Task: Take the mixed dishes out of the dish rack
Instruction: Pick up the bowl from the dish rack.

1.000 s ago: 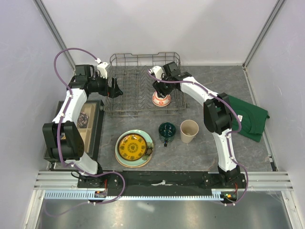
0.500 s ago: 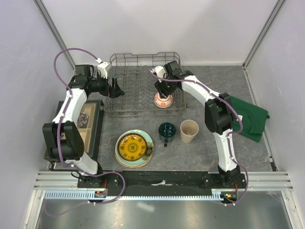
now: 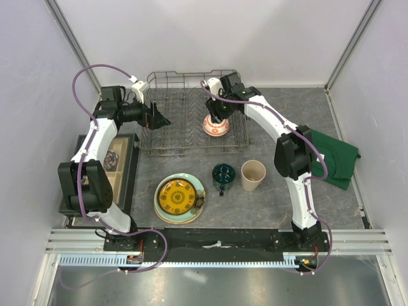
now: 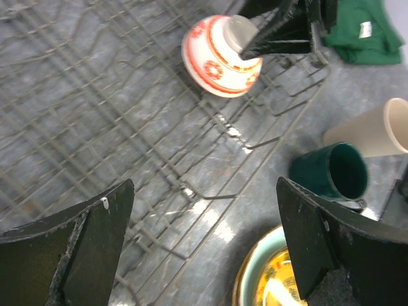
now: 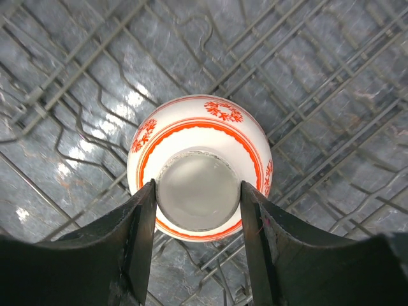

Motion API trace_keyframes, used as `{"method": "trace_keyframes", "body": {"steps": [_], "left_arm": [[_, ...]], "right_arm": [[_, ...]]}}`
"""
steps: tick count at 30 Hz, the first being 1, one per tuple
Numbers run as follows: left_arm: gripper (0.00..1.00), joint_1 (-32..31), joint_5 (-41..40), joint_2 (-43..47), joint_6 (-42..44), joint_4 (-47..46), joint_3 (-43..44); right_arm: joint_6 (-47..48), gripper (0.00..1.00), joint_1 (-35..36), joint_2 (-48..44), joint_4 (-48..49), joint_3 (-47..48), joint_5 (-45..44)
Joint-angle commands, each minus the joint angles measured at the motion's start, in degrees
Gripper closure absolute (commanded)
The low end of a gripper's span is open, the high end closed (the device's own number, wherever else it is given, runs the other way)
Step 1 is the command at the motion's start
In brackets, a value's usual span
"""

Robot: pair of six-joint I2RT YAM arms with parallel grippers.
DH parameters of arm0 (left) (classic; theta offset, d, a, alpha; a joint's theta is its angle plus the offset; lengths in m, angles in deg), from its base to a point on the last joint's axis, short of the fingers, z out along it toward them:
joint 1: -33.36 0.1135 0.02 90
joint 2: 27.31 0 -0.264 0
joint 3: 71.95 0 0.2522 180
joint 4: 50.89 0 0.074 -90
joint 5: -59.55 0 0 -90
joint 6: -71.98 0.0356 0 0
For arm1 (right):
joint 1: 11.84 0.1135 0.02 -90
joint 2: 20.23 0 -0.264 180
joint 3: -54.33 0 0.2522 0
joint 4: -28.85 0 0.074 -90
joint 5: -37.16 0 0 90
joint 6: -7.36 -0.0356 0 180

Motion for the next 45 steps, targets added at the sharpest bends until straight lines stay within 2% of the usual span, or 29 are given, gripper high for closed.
{"method": "trace_keyframes", "body": {"steps": [1,5,13,21,23,31,37,42,43,45], "left_arm": [[0.01,0.2,7.7,-1.4,-7.7,-9.5,-2.4],[0.01,0.0,13.5,-3.6,-17.6,-18.6,-4.3],[0.01,-1.6,16.3,-7.6,-30.0,-28.3,-3.9],[0.03,-2.6,17.6,-10.7,-43.0,-39.4,-4.2],[0.04,-4.5,17.7,-11.3,-45.3,-41.5,-4.2],[0.12,-6.5,19.6,-13.8,-61.4,-58.4,-4.5],[0.22,-7.6,20.6,-15.8,-72.4,-69.5,-4.6],[0.43,-8.0,21.0,-16.4,-76.1,-74.0,-4.3],[0.52,-8.0,21.1,-16.5,-76.6,-74.5,-4.5],[0.59,-8.2,21.4,-16.6,-78.1,-76.3,-4.6]], "right_arm": [[-3.8,0.97,-0.3,-4.6,2.7,5.6,1.4],[-8.6,0.98,-0.5,-5.5,4.7,6.5,4.4],[-17.3,0.99,-1.0,-8.4,9.2,6.8,11.4],[-21.8,1.00,-1.0,-11.4,13.1,5.2,18.1],[-22.3,0.99,-0.9,-12.2,13.4,5.0,18.4],[-23.2,0.99,-1.0,-13.7,14.9,2.7,20.1],[-24.3,1.00,-1.0,-14.2,16.2,1.2,21.3],[-24.5,1.00,-0.9,-14.6,17.0,0.3,21.8],[-24.5,1.00,-0.9,-14.7,17.0,0.3,21.9],[-24.5,1.00,-0.9,-14.8,17.0,0.1,22.0]]}}
